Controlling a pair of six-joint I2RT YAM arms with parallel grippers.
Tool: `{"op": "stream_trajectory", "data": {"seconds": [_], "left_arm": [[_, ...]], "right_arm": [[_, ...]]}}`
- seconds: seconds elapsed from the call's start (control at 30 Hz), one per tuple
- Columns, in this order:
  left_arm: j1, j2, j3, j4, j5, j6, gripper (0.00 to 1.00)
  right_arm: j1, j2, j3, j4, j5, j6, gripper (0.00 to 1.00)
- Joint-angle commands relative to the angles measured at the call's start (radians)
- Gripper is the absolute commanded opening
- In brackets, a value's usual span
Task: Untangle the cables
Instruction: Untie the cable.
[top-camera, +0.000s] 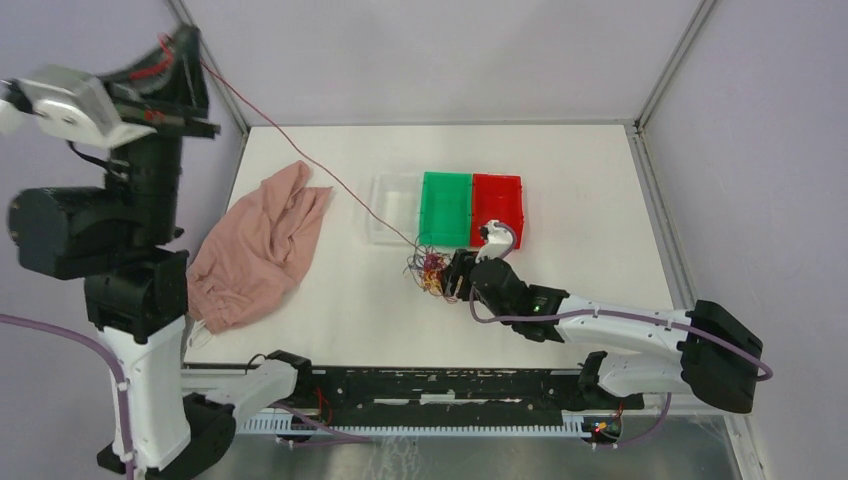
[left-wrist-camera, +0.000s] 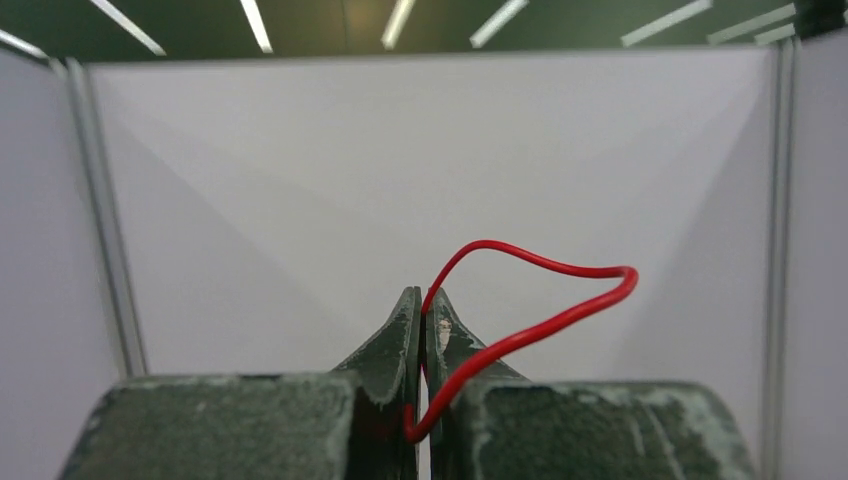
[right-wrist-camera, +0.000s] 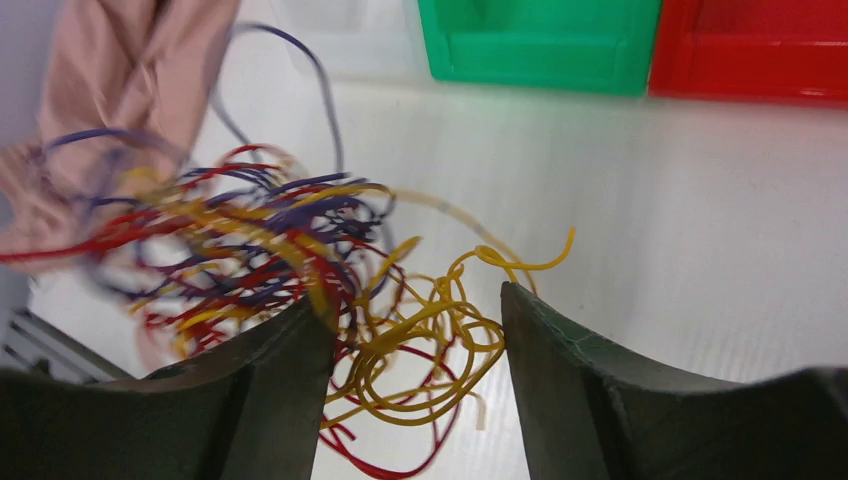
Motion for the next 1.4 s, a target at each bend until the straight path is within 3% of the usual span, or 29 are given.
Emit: {"op": "stream_trajectory", "data": {"seconds": [0.0, 0.17, 0.37, 0.4, 0.5, 0.57, 0.73, 0.9, 1.13, 1.37], "left_arm": [[0.005, -0.191, -0.419, -0.071, 0.178, -0.155, 0.03], [0.005, -0.341, -0.863, -0.224, 0.279, -0.071, 0.03], [0.005, -0.459, -1.152, -0.356, 0.302, 0.125, 0.08], [0.005, -0.467, -1.175, -0.378, 0.303, 0.146, 0.12], [0.006, -0.467, -1.228, -0.462, 0.336, 0.212, 0.52], [0.005, -0.443, -1.256, -0.525, 0.406, 0.274, 0.69], [0.005, -0.326, -1.296, -0.559, 0.587, 0.369, 0.82], [0.002, -0.179, -1.274, -0.486, 0.74, 0.349, 0.82], [-0.065, 0.023, -1.278, -0.323, 0.821, 0.278, 0.71], [-0.088, 0.145, -1.302, -0.279, 0.795, 0.488, 0.6]], "right_arm": [[-0.013, -0.045, -0.021, 0.045, -0.189, -0.155, 0.64], [-0.013, -0.041, 0.05, -0.028, -0.293, -0.252, 0.55], [-0.013, -0.023, 0.037, -0.086, -0.297, -0.284, 0.53], [-0.013, -0.009, 0.045, -0.093, -0.308, -0.291, 0.55], [-0.013, 0.06, 0.081, -0.103, -0.343, -0.303, 0.61], [-0.014, 0.114, 0.119, -0.119, -0.358, -0.306, 0.61], [-0.013, 0.205, 0.165, -0.112, -0.369, -0.305, 0.56], [-0.032, 0.23, 0.147, -0.043, -0.389, -0.281, 0.44], [-0.058, 0.236, 0.119, 0.045, -0.464, -0.262, 0.14], [-0.084, 0.192, 0.08, 0.071, -0.513, -0.226, 0.02]]}}
